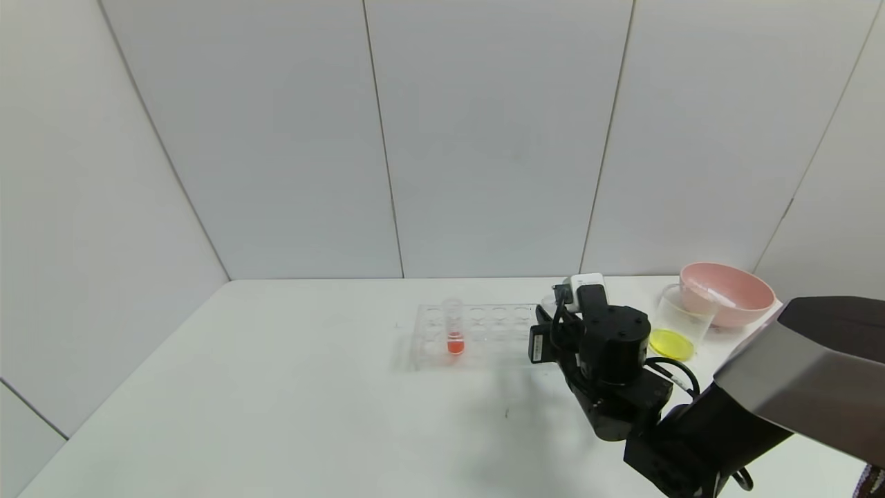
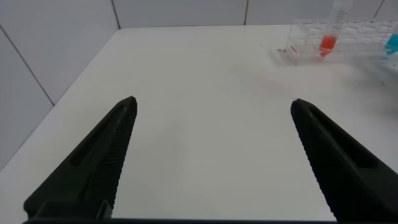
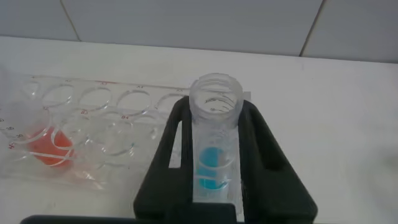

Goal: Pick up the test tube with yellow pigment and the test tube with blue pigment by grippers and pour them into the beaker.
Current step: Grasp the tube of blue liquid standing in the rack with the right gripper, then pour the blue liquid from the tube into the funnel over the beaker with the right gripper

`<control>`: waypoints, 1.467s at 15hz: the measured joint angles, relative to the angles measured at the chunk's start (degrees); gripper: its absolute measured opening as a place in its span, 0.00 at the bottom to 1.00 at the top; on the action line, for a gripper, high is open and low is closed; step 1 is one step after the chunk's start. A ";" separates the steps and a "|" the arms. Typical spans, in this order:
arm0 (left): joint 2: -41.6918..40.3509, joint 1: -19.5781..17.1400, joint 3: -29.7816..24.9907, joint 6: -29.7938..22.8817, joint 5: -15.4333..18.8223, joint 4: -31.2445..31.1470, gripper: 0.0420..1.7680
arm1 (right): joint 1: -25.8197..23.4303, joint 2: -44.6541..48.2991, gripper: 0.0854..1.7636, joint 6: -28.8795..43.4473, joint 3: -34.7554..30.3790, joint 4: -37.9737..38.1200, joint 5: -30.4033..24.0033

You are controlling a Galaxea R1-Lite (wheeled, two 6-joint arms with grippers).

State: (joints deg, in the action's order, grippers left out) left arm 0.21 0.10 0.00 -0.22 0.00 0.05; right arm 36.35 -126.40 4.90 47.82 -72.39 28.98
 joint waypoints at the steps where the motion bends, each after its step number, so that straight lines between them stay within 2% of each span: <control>1: 0.00 0.00 0.00 -0.02 0.02 0.02 1.00 | 0.13 0.05 0.24 0.00 -0.06 0.05 0.04; 5: 0.00 0.00 0.00 0.00 0.00 0.02 1.00 | 0.55 0.17 0.24 -0.30 -0.20 -0.44 0.15; 12: 0.00 0.00 0.00 -0.02 0.00 0.02 1.00 | 0.28 3.33 0.24 -5.22 -0.11 -2.50 -0.54; 22: 0.00 0.00 0.00 -0.02 0.02 0.02 1.00 | 0.63 7.55 0.24 -6.02 -1.22 -2.47 -0.44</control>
State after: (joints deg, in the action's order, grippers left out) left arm 0.21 0.10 0.00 -0.24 0.02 0.07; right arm 36.99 -118.86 -1.12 46.60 -74.86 28.54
